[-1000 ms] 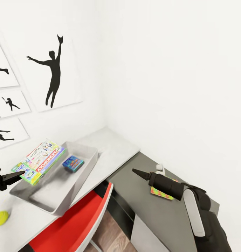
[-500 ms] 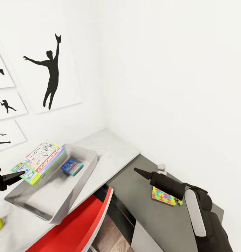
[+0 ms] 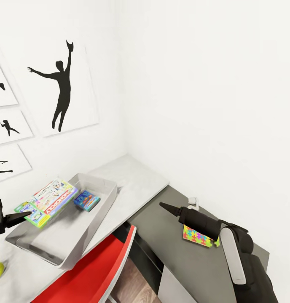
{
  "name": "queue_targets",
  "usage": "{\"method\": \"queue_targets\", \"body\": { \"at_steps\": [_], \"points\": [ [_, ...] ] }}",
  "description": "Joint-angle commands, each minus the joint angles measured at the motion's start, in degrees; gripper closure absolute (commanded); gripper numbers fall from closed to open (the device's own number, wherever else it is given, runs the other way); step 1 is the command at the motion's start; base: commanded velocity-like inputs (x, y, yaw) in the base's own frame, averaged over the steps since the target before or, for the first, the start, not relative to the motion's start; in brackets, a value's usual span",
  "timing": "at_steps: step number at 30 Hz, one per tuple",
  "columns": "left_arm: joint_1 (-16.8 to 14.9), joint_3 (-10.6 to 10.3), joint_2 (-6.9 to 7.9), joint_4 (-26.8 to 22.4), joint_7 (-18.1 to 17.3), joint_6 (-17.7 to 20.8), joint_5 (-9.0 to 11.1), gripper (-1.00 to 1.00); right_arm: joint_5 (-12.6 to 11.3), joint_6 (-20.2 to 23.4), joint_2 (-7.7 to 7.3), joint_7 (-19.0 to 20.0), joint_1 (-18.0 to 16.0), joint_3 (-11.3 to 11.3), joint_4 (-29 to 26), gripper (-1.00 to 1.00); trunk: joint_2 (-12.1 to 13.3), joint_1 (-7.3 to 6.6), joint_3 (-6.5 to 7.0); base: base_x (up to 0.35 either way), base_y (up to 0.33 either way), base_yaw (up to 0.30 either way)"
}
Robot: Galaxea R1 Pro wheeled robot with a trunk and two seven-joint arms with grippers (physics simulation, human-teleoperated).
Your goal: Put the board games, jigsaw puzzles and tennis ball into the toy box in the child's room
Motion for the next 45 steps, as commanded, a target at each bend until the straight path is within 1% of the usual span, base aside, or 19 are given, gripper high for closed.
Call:
{"method": "queue_targets", "body": {
  "at_steps": [1,4,9,14,18,22,23,24,25,31,36,45],
  "points": [
    [-0.06,0.01,-0.02,-0.07,1.46,0.58,0.22,1.00,0.24,-0.13,0.02,0.32,-0.06,-0.12,0.00,-1.00,-0.10,0.03,-0.11,0.000,0.000,0.000],
    [-0.08,0.01,-0.13,-0.18,5.85,0.16,0.12,1.00,0.24,-1.14,-0.19,0.37,-0.06,-0.11,0.08,-1.00,-0.10,0.03,-0.11,0.000,0.000,0.000],
    [-0.08,-0.05,-0.35,-0.07,9.25,-0.17,0.17,1.00,0.22,-1.35,-0.24,0.37,-0.06,-0.14,0.17,-1.00,-0.10,0.03,-0.11,0.000,0.000,0.000],
    [-0.08,-0.08,-0.65,-0.04,10.30,-0.80,0.12,1.00,0.22,-1.38,-0.25,0.39,-0.06,-0.19,0.19,-1.00,-0.10,0.03,-0.11,0.000,0.000,0.000],
    [-0.03,-0.07,-1.03,-0.01,11.77,-2.10,0.12,1.00,0.22,-1.41,-0.25,0.38,-0.06,-0.15,0.19,-1.00,-0.10,0.03,-0.11,0.000,0.000,0.000],
    [0.02,-0.04,-3.10,0.12,12.84,-5.15,0.17,1.00,0.22,-1.46,-0.18,0.32,-0.06,-0.12,0.19,-1.00,-0.10,0.03,-0.11,0.000,0.000,0.000],
    [0.03,-0.04,-3.32,0.12,12.89,-5.42,0.17,1.00,0.22,-1.47,-0.18,0.32,-0.06,-0.12,0.19,-1.00,-0.10,0.03,-0.11,0.000,0.000,0.000],
    [0.04,-0.04,-4.05,0.14,13.23,-5.93,0.18,1.00,0.22,-1.50,-0.17,0.31,-0.06,-0.11,0.19,-1.00,-0.10,0.03,-0.11,0.000,0.000,0.000],
    [0.06,-0.04,-4.43,0.14,13.74,-6.13,0.18,1.00,0.22,-1.52,-0.17,0.31,-0.06,-0.11,0.19,-1.00,-0.10,0.03,-0.11,0.000,0.000,0.000],
    [0.09,-0.04,-5.71,0.15,16.35,-6.87,0.13,1.00,0.22,-1.56,-0.17,0.31,-0.06,-0.07,0.19,-1.00,-0.10,0.03,-0.11,0.000,0.000,0.000],
    [0.09,-0.05,-6.30,0.15,18.17,-7.06,0.10,1.00,0.22,-1.56,-0.17,0.31,-0.06,-0.05,0.19,-1.00,-0.10,0.03,-0.11,0.000,0.000,0.000],
    [0.13,-0.04,-6.67,0.15,19.35,-7.32,0.10,1.00,0.22,-1.56,-0.18,0.31,-0.06,-0.05,0.19,-1.00,-0.10,0.03,-0.11,0.000,0.000,0.000]
  ]
}}
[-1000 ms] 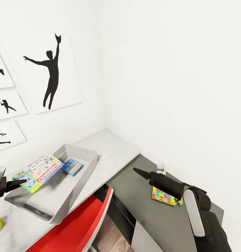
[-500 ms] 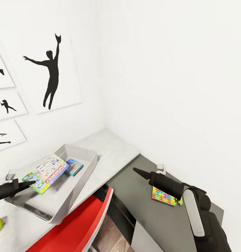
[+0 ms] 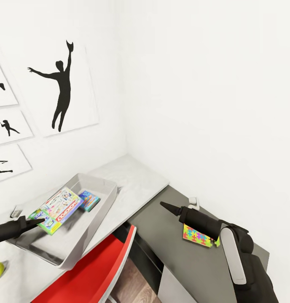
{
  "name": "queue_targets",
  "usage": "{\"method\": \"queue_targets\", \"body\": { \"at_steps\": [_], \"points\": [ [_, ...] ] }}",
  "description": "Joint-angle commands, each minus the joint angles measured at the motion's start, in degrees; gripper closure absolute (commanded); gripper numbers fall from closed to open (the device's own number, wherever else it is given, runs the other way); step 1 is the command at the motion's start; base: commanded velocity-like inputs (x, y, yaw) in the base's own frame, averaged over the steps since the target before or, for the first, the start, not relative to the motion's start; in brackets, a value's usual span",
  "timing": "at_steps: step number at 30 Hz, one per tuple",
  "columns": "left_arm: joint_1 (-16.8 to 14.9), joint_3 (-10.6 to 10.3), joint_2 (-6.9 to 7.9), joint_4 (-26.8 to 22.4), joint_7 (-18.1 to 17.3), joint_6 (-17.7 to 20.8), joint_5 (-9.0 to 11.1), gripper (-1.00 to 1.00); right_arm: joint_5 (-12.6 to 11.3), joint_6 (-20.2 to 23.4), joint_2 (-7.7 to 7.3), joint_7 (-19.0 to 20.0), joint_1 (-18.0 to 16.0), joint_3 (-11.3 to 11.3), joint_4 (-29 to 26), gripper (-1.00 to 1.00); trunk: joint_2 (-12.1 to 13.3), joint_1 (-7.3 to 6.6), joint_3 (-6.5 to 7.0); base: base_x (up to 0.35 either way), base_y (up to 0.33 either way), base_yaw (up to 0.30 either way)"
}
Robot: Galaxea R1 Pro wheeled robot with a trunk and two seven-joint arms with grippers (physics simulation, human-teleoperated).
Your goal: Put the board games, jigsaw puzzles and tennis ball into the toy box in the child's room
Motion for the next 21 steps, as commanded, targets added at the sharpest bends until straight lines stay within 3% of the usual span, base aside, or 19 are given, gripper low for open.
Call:
{"method": "queue_targets", "body": {
  "at_steps": [1,21],
  "points": [
    [-0.04,0.02,0.01,0.01,0.07,0.35,0.22,1.00,0.14,0.26,0.06,0.29,-0.06,-0.12,-0.01,-1.00,-0.10,0.03,-0.11,0.000,0.000,0.000],
    [0.16,-0.04,0.00,0.01,1.16,0.32,0.15,1.00,0.15,0.26,0.07,0.37,-0.06,-0.12,-0.01,-1.00,-0.10,0.03,-0.11,0.000,0.000,0.000]
  ]
}}
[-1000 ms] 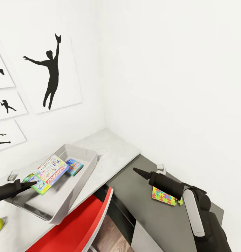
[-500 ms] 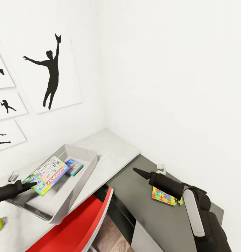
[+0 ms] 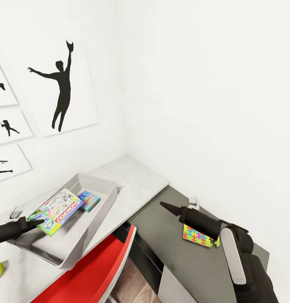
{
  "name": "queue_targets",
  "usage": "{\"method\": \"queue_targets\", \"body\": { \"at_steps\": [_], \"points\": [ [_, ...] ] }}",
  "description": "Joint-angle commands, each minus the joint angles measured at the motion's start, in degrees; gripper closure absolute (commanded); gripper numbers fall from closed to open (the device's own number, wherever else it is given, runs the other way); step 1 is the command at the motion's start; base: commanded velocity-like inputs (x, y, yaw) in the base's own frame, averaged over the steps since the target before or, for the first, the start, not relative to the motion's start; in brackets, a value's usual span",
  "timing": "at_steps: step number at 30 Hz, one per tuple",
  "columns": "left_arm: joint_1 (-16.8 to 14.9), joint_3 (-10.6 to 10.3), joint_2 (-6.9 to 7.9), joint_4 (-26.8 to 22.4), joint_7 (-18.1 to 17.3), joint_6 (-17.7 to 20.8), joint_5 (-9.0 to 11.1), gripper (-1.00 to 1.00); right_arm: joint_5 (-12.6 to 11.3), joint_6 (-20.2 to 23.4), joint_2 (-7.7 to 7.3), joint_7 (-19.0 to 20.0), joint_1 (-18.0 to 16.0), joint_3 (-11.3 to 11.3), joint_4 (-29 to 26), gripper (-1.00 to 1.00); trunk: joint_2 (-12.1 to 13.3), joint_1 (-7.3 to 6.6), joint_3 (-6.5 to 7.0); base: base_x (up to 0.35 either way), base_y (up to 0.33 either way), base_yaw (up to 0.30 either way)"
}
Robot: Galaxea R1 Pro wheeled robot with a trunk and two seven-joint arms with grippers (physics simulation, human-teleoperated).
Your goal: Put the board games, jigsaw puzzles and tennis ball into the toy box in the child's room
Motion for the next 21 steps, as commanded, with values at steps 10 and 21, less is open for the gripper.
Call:
{"method": "queue_targets", "body": {
  "at_steps": [10,21],
  "points": [
    [-0.03,0.08,0.02,0.02,0.35,0.43,0.25,-1.00,0.14,0.26,-0.03,0.29,-0.06,-0.15,-0.01,-1.00,-0.10,0.03,-0.11,0.000,0.000,0.000],
    [-0.04,0.09,0.07,0.02,0.12,0.63,0.27,-1.00,0.15,0.26,-0.03,0.53,-0.06,-0.20,-0.01,-1.00,-0.10,0.03,-0.11,0.000,0.000,0.000]
  ]
}}
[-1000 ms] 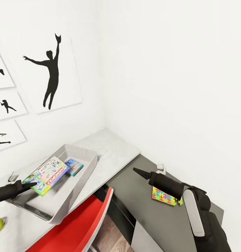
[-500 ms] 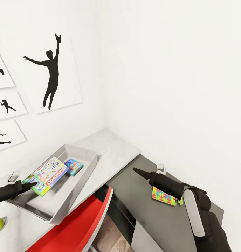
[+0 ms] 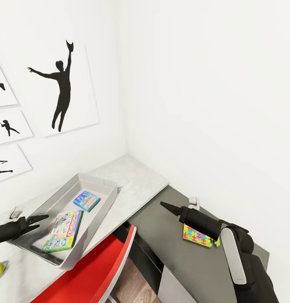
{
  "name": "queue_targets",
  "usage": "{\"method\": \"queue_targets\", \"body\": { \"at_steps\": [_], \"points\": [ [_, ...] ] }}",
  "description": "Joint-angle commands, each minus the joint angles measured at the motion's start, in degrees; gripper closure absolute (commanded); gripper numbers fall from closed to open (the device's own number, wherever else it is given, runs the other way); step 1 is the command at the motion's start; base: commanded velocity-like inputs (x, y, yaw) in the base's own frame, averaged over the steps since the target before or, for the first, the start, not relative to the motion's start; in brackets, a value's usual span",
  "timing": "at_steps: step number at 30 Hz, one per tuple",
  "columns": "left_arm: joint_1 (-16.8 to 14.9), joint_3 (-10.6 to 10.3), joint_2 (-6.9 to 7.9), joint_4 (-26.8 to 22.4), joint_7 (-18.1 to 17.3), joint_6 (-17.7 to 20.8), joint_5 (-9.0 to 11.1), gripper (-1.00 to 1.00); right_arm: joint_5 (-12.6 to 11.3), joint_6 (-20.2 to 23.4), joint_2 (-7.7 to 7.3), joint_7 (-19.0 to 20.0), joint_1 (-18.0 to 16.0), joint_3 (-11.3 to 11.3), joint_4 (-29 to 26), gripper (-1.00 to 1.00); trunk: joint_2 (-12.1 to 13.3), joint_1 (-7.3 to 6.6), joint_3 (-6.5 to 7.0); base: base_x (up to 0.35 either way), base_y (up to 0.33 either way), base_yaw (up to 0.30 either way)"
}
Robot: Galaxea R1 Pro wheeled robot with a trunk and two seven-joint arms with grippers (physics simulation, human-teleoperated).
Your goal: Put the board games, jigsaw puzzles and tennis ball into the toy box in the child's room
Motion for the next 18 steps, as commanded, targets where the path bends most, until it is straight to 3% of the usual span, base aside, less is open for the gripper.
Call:
{"method": "queue_targets", "body": {
  "at_steps": [1,6,10,12,18],
  "points": [
    [-0.04,0.03,0.04,0.02,-0.14,0.37,0.18,-1.00,0.14,0.26,0.06,0.29,-0.06,-0.12,-0.01,-1.00,-0.10,0.03,-0.11,0.000,0.000,0.000],
    [-0.07,0.13,0.40,0.02,-0.60,0.50,0.49,-1.00,0.14,0.26,0.06,0.35,-0.06,-0.11,-0.01,-1.00,-0.10,0.03,-0.11,0.000,0.000,0.000],
    [-0.07,0.25,0.64,0.02,-3.28,0.61,0.94,-1.00,0.13,0.26,0.06,0.44,-0.06,-0.12,-0.01,-1.00,-0.10,0.03,-0.11,0.000,0.000,0.000],
    [-0.08,0.44,0.68,0.02,-5.52,0.63,0.95,-1.00,0.15,0.26,0.06,0.47,-0.06,-0.12,-0.01,-1.00,-0.10,0.03,-0.11,0.000,0.000,0.000],
    [-0.12,1.38,0.68,0.02,-17.57,1.07,0.84,-1.00,0.13,0.26,0.06,0.57,-0.03,-0.12,-0.01,-1.00,-0.10,0.03,-0.11,0.000,0.000,0.000]
  ]
}}
